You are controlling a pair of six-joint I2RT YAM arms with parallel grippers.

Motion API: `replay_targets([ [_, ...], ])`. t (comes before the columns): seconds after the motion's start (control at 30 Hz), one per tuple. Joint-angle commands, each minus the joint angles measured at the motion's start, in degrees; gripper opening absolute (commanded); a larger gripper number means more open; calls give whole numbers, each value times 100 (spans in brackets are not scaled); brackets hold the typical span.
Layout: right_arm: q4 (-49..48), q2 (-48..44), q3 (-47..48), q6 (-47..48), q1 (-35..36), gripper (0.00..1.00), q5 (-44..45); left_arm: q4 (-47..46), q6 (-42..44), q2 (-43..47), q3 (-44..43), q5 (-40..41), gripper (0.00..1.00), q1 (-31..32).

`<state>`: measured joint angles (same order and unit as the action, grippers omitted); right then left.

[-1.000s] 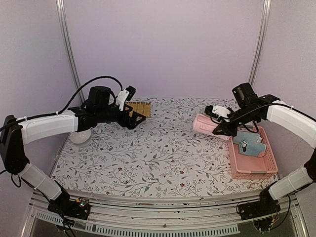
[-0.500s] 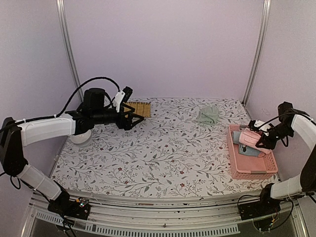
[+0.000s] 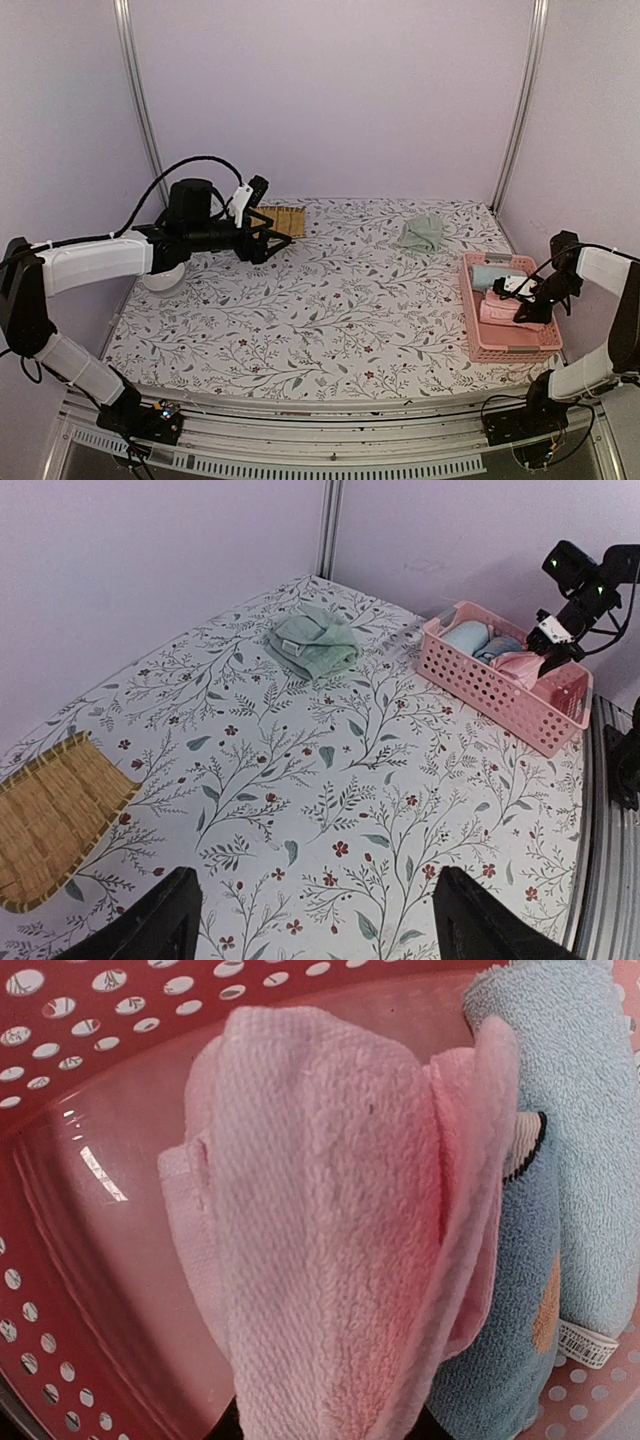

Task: Roll the towels
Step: Place the towel in the storage box.

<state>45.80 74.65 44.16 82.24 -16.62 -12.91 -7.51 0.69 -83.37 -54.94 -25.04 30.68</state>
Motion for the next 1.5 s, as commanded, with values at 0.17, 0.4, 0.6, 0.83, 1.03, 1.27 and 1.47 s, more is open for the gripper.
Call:
replay_targets([
  [0.17, -673, 339, -6, 715, -12, 4, -218, -116, 94, -124, 44, -77, 82, -72],
  [0.4, -555, -81, 105, 882, -12, 4, -393, -85, 147, -196, 45, -6, 82, -71],
  [0.6, 198, -754, 134, 1134, -12, 5, -386, -75, 117, -275, -38, -202, 82, -84],
  [0.83, 68, -492, -127, 1367, -19, 5, -381, -78, 67, -294, -54, -411, 81, -97],
  [1.03, -391, -30, -173, 1623, -11, 5, -424, -75, 69, -318, -40, -373, 80, -98],
  [1.27, -1178, 665, -43, 1661, -15, 6, -554, -67, 123, -414, 19, -323, 80, -97],
  [1.47, -2417, 790, -277, 1865, -16, 7, -602, -58, 168, -509, 43, -291, 80, -97],
])
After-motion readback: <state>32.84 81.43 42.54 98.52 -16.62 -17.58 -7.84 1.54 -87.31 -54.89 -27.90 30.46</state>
